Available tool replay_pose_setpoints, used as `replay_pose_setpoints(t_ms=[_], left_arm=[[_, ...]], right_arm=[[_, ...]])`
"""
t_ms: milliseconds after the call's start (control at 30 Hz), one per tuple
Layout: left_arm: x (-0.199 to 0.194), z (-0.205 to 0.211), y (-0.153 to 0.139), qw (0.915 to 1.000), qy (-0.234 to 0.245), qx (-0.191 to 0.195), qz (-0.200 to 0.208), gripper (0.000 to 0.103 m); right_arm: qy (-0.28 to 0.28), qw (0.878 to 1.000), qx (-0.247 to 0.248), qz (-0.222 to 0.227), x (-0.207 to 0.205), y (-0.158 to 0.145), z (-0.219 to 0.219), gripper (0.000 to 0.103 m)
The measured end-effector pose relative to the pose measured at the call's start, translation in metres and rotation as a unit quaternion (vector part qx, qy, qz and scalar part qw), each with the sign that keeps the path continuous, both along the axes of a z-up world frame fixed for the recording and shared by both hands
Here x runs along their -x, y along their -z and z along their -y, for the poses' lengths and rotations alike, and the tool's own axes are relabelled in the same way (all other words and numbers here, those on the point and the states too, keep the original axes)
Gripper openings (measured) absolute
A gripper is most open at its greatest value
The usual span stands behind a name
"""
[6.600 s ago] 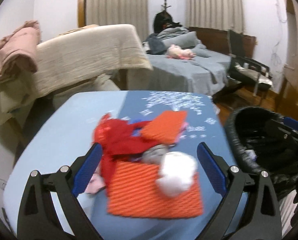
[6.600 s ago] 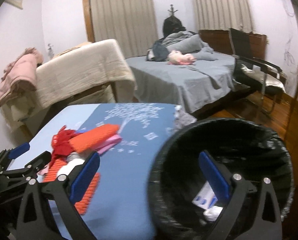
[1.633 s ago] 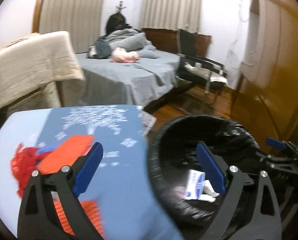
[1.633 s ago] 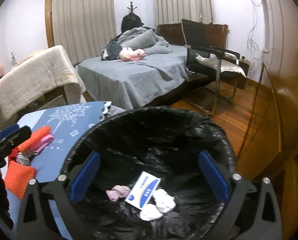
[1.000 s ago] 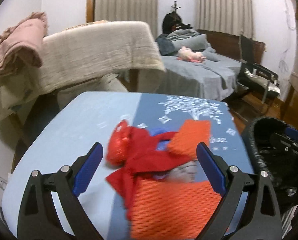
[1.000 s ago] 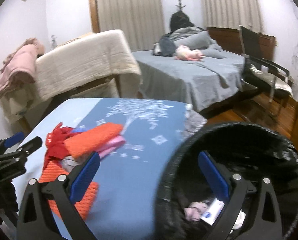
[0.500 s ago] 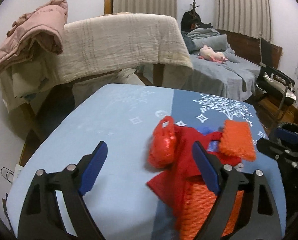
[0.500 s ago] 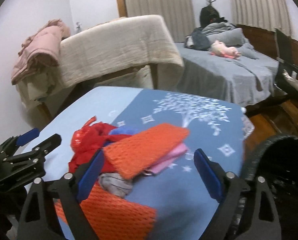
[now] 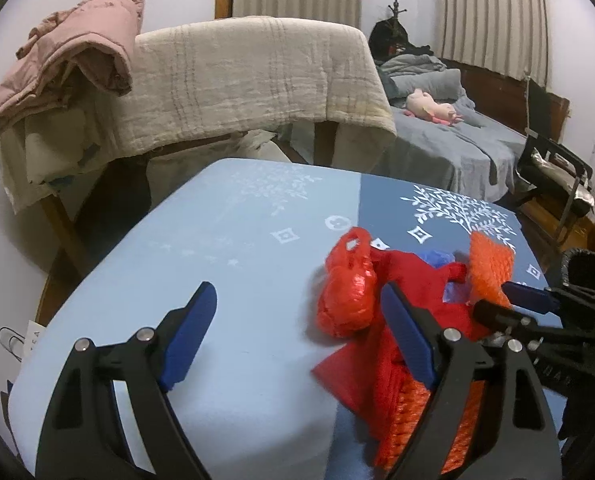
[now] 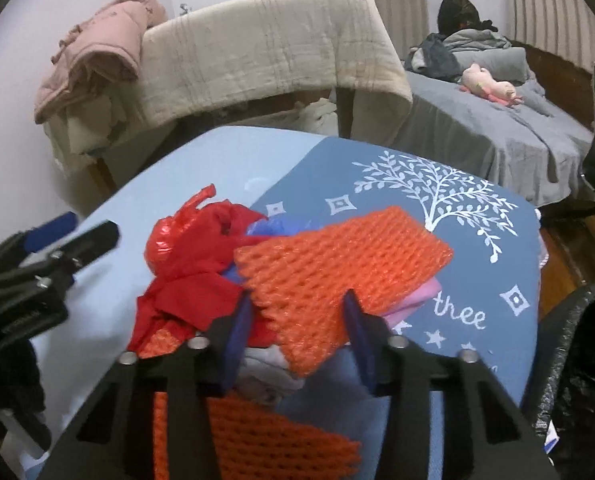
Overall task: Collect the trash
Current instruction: 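Grasp the red cloth with the left tool while the right tool grasps an orange foam net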
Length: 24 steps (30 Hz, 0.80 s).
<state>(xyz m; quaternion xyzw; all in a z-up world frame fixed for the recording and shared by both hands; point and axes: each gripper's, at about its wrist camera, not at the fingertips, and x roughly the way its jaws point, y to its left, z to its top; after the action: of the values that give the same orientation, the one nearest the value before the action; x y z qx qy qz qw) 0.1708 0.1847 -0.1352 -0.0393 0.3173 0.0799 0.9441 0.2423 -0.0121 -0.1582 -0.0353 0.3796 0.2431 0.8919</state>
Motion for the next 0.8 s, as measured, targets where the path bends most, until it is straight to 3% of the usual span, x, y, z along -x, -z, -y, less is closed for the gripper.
replay_pose_setpoints(t_ms=[100, 433, 467, 567, 667, 800], left_arm=[[-0.003, 0.008, 0.003, 0.9999, 0.012, 0.007, -0.005, 0.079], [-0.006, 0.032, 0.008, 0.9988, 0.046, 0.016, -0.010, 0.076], [-0.005, 0.033, 0.008, 0.9987, 0.048, 0.015, -0.010, 0.076], [-0.004, 0.037, 0.009, 0.9985, 0.052, 0.015, -0.013, 0.076], [-0.004, 0.038, 0.011, 0.9982, 0.053, 0.021, -0.017, 0.076], [-0.007, 0.041, 0.012, 0.9979, 0.058, 0.022, -0.019, 0.076]], right_arm=[[-0.009, 1.000, -0.009, 0.001, 0.004, -0.007, 0.010, 0.021], [-0.013, 1.000, 0.015, -0.007, 0.027, -0.011, 0.049, 0.023], [-0.011, 1.000, 0.020, -0.013, 0.028, -0.009, 0.053, 0.025], [-0.005, 0.999, 0.025, -0.029, 0.031, -0.002, 0.063, 0.046], [0.009, 0.999, 0.012, -0.031, 0.033, -0.004, 0.073, 0.060], [0.031, 0.999, -0.007, -0.027, 0.028, -0.011, 0.079, 0.068]])
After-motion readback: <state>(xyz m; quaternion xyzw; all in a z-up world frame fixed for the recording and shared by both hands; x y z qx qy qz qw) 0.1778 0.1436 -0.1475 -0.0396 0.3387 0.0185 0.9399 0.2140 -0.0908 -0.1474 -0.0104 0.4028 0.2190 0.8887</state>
